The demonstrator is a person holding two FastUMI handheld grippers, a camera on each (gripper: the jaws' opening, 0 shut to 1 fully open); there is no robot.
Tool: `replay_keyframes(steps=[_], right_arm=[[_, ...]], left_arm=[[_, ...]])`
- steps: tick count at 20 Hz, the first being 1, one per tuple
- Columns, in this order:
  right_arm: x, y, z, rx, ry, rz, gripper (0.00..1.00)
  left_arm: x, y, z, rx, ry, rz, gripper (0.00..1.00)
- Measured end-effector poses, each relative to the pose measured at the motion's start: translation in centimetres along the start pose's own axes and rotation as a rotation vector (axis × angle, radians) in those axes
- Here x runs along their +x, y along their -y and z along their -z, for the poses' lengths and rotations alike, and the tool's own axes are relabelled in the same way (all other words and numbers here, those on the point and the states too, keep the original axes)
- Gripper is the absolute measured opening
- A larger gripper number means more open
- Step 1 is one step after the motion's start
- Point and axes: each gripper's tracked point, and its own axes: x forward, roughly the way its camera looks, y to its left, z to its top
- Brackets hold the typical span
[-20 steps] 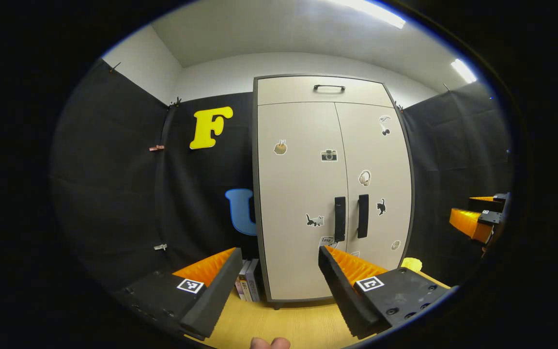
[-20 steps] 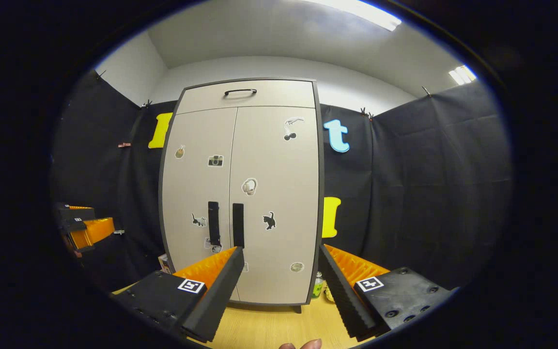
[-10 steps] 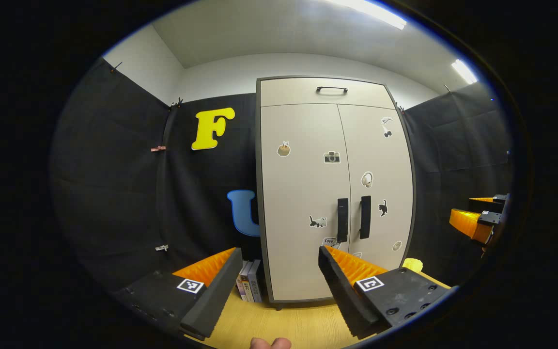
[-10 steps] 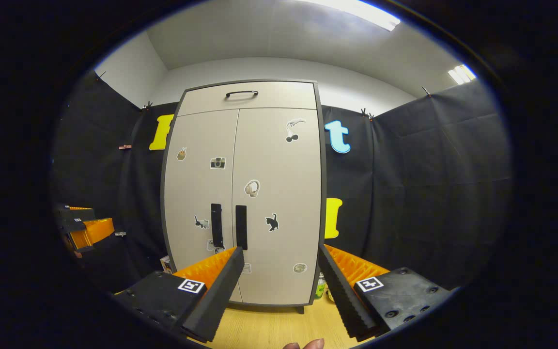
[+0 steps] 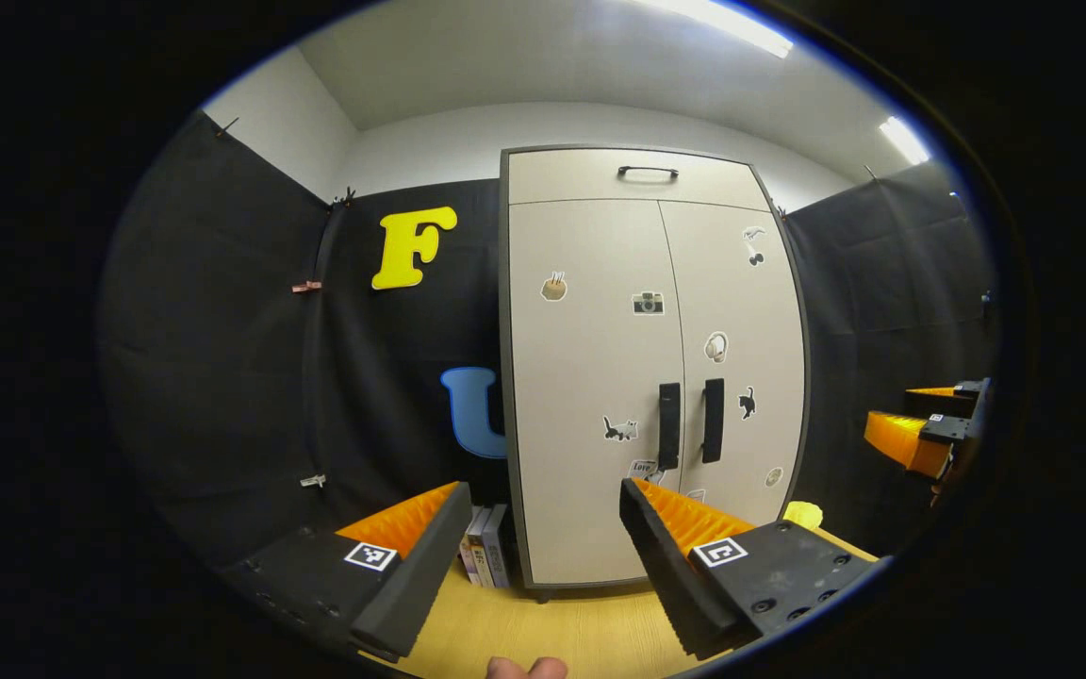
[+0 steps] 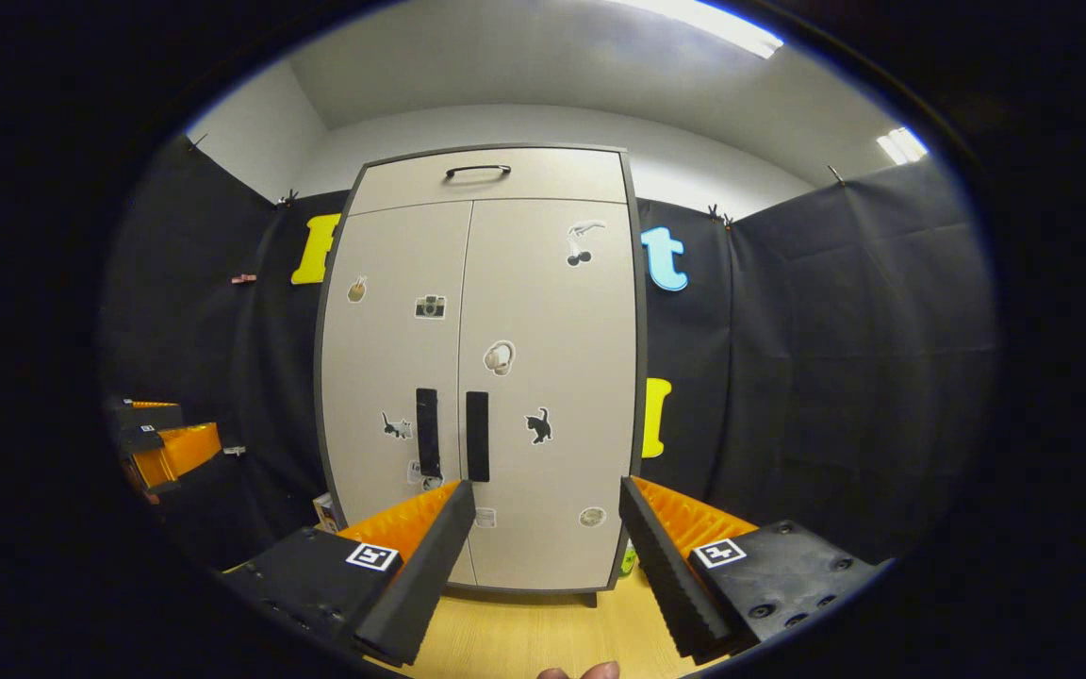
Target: Open the right door of the double-door shoe cabinet with the right hand, and open the left door with the left hand.
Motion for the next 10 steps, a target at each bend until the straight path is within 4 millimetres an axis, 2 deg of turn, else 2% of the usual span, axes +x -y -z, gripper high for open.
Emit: replay_keyframes(steps=[3,10], right_arm=[[2.6,-2.1,0.2,0.002,-0.007,-0.028,0.97],[11.8,-5.9,0.6,-0.005,0.01,-0.051,0.97]], left_arm=[[0.4,-0.2,0.6,0.004,-0.01,0.0,0.98],[2.2,-1.1,1.7,0.005,-0.025,0.001,0.98]])
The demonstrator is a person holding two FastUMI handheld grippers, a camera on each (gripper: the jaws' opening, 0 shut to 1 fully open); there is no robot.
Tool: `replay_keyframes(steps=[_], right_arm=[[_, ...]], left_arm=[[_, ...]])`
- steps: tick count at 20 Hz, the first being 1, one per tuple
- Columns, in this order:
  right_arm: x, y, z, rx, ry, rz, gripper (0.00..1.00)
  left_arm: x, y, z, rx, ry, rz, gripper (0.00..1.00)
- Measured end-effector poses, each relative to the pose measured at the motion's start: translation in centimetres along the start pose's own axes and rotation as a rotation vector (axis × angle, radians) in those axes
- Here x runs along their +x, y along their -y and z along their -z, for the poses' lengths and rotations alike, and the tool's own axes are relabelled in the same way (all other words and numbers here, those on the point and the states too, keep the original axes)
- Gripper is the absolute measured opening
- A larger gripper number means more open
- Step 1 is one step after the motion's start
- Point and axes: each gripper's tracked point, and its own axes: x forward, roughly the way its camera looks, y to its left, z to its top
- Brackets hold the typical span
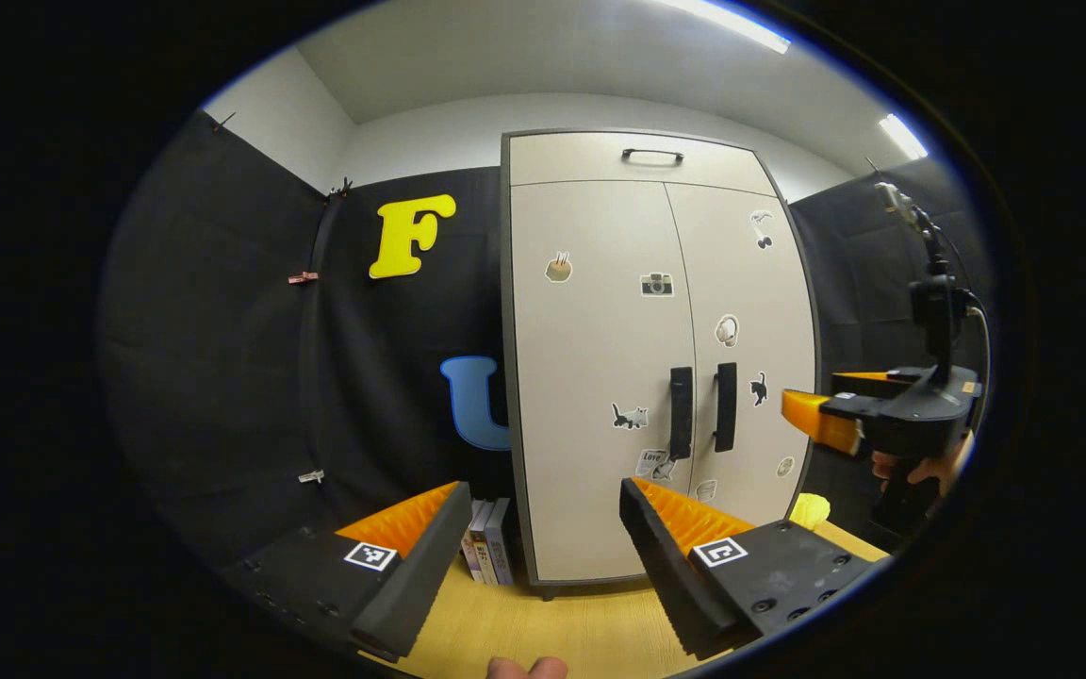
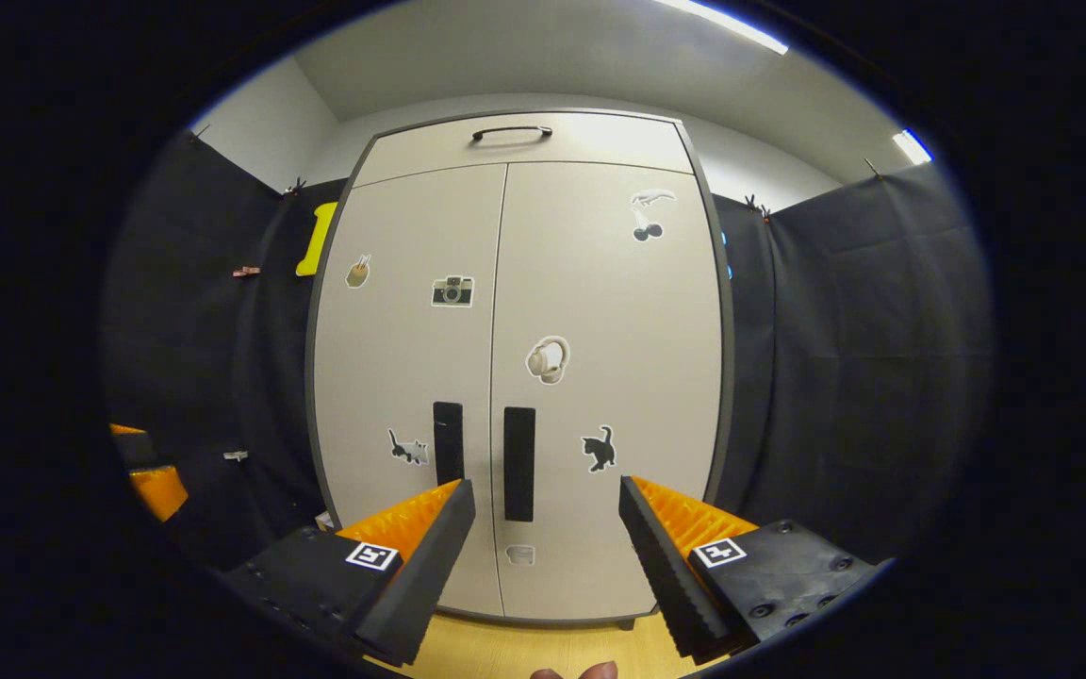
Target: Open the right door of the double-door shoe cabinet with the right hand, and open the left door with the left hand.
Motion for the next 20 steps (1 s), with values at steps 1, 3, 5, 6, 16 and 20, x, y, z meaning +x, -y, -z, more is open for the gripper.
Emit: replay_keyframes(steps=[1,3,5,6,16,20], right_arm=[[1.4,-0.4,0.3,-0.002,-0.002,-0.002,0.97],[4.0,-0.9,1.5,-0.017,-0.014,0.001,0.97],[6.5,-0.8,2.9,-0.021,-0.033,0.015,0.98],[7.8,-0.9,3.6,-0.017,-0.043,0.019,0.98],[13.6,-1.1,6.0,0.061,-0.088,0.046,0.8],[14.1,-1.6,5.5,-0.006,-0.075,0.051,0.49]], left_arm=[[0.4,-0.2,0.2,-0.003,-0.004,0.0,0.98],[1.1,-0.6,0.5,-0.011,-0.008,0.0,0.98],[1.8,-1.1,0.7,-0.016,-0.009,-0.003,0.98],[2.2,-1.4,0.9,-0.015,-0.013,-0.004,0.98],[4.6,-3.0,2.7,-0.016,-0.057,-0.02,0.98],[4.4,-3.6,3.4,-0.022,-0.075,-0.027,0.98]])
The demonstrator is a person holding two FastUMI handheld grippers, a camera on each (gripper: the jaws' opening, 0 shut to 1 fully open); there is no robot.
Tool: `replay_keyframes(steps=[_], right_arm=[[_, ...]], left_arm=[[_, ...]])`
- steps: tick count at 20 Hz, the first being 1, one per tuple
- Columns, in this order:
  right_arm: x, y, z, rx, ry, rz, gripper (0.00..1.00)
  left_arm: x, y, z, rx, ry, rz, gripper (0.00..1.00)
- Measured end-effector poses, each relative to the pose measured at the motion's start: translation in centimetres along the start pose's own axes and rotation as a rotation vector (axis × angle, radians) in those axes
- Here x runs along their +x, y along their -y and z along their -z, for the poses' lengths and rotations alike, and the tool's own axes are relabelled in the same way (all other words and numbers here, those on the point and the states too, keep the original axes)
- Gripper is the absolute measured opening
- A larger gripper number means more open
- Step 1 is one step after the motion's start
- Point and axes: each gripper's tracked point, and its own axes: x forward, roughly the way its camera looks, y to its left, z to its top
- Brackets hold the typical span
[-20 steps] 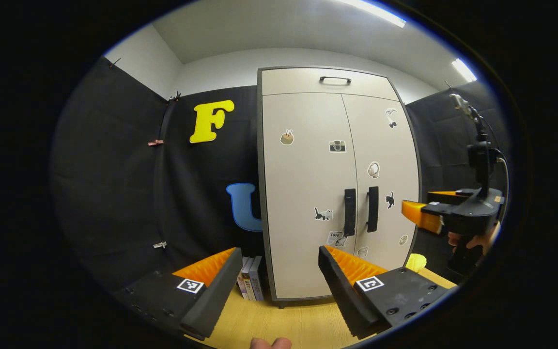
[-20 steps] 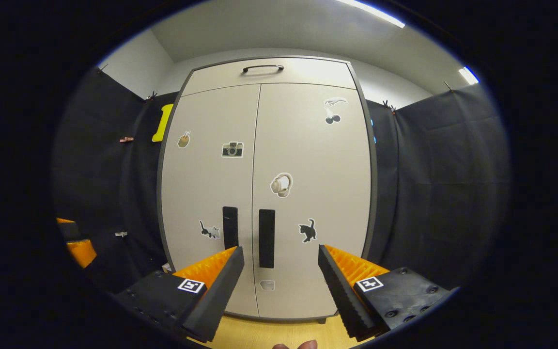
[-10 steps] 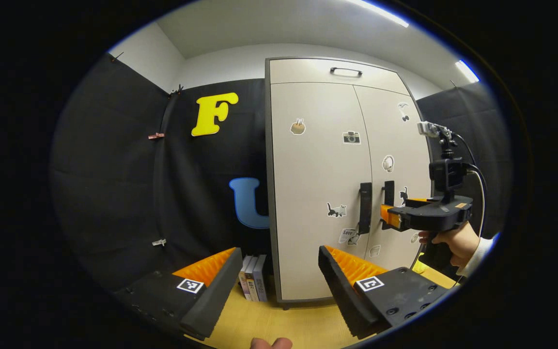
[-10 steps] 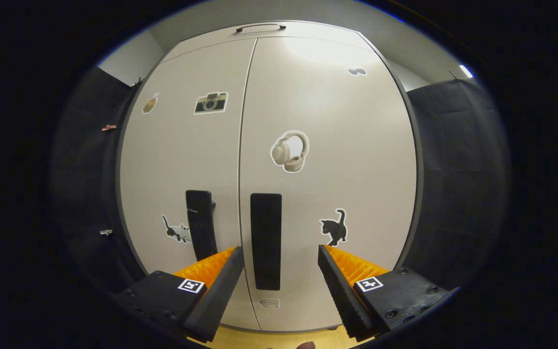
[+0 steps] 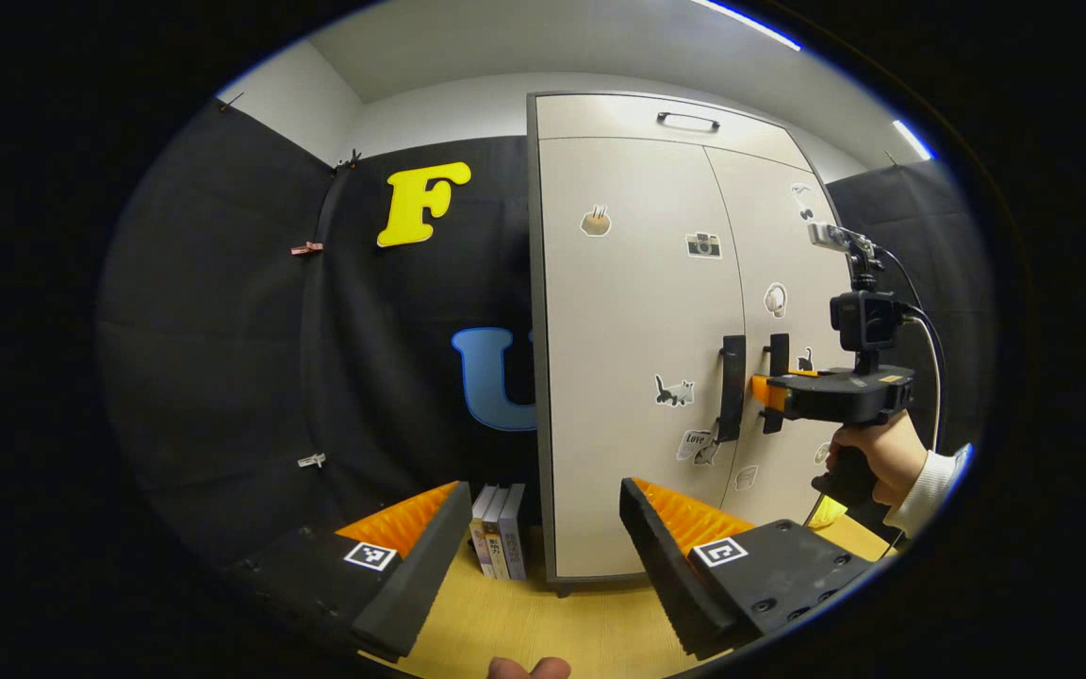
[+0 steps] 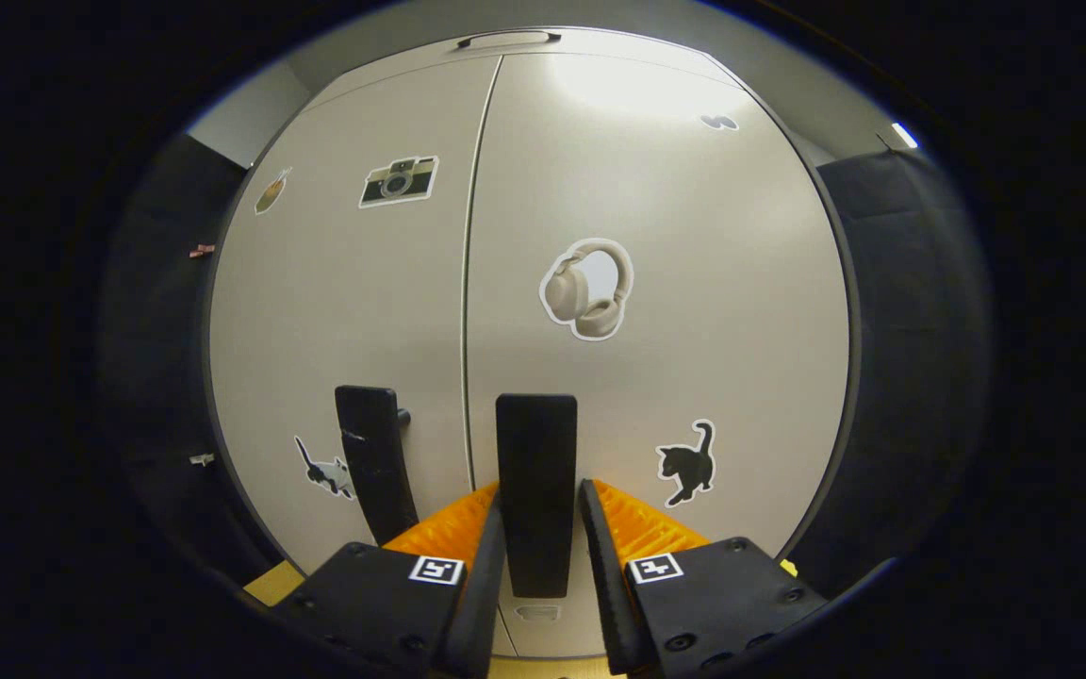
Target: Open the right door of the double-door shoe cabinet with the right hand, and open the left door with the left hand.
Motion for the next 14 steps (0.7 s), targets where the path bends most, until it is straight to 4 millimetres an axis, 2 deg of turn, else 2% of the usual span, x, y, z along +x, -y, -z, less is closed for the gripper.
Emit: replay_keyframes(steps=[2,3,6,11,12,13,14], right_arm=[[-0.6,-0.3,-0.1,-0.027,-0.002,-0.009,0.49],[0.4,-0.4,0.2,-0.028,-0.011,0.009,0.36],[-0.1,-0.3,0.1,-0.029,-0.028,0.014,0.25],[0.0,-0.2,0.2,0.005,-0.02,0.014,0.24],[-0.2,-0.2,0.1,0.009,-0.022,0.011,0.19],[-0.3,-0.2,-0.1,0.009,-0.016,0.009,0.19],[-0.5,-0.1,0.1,0.026,-0.016,0.004,0.13]], left_arm=[[-0.3,-0.5,0.3,-0.006,-0.006,-0.012,0.98],[-0.4,-0.7,0.4,-0.008,-0.008,-0.016,0.98],[-1.3,-1.1,0.7,-0.012,-0.011,-0.026,0.98],[-2.7,-1.2,1.3,-0.011,-0.025,-0.037,0.98],[-3.0,-1.1,1.2,-0.012,-0.023,-0.037,0.99],[-3.3,-1.2,1.1,-0.011,-0.022,-0.039,0.98],[-3.7,-1.3,1.1,-0.011,-0.019,-0.044,0.98]])
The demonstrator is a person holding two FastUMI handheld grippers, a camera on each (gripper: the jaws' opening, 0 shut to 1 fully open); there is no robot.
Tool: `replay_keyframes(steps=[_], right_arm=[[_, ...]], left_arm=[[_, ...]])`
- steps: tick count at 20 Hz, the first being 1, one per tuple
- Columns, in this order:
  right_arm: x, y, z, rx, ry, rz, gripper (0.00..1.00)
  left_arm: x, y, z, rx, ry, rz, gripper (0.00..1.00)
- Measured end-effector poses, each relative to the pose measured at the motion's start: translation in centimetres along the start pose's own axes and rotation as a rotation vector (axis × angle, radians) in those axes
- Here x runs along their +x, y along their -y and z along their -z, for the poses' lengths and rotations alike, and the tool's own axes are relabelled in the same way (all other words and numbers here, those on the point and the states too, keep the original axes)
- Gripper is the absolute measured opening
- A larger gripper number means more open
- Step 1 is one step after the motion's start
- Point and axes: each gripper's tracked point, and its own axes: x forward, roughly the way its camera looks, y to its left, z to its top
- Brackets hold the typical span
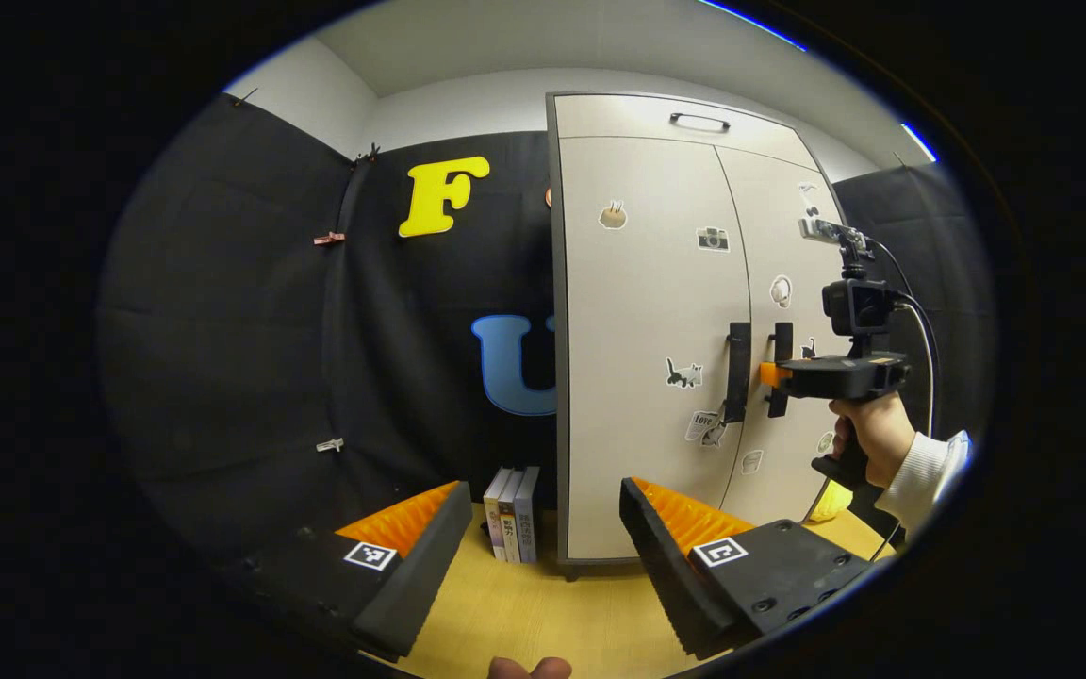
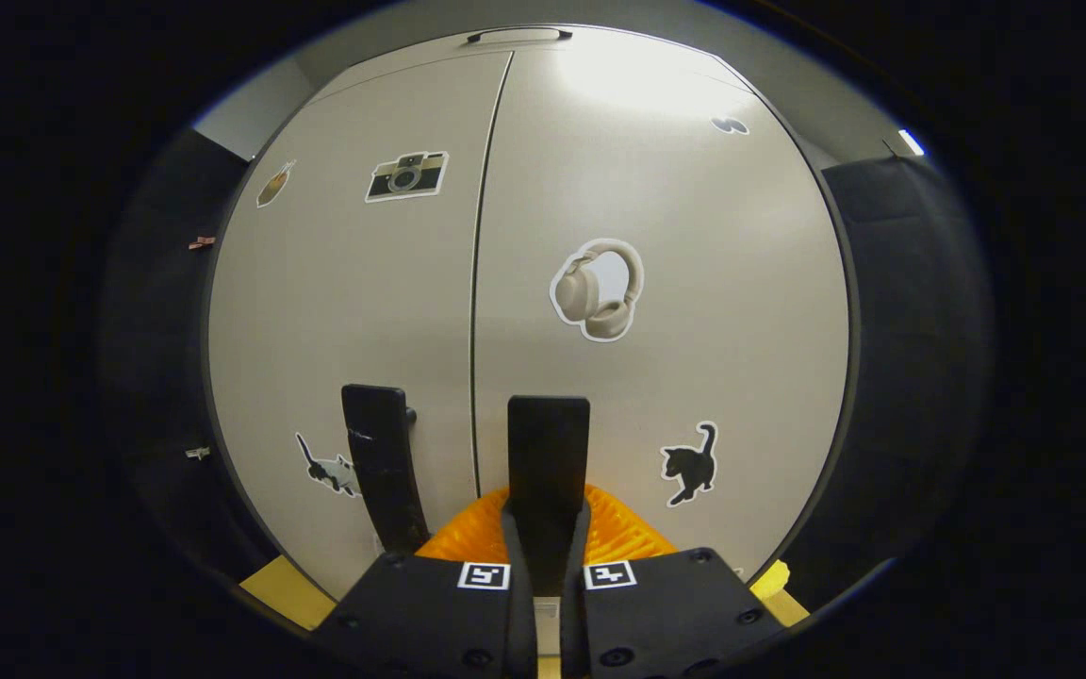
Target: Open the right door of the double-door shoe cabinet with the right hand, and open the left door with the left hand.
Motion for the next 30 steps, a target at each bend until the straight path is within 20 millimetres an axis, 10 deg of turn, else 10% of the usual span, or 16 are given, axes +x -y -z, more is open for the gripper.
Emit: replay_keyframes(steps=[17,30], right_arm=[[-8.1,3.3,-0.3,0.099,0.007,-0.033,0.13],[-10.6,5.0,-0.9,0.1,0.022,-0.046,0.11]], left_arm=[[-6.9,-1.8,1.0,0.0,-0.02,-0.093,0.98],[-7.4,-1.0,1.9,0.0,-0.042,-0.095,0.98]])
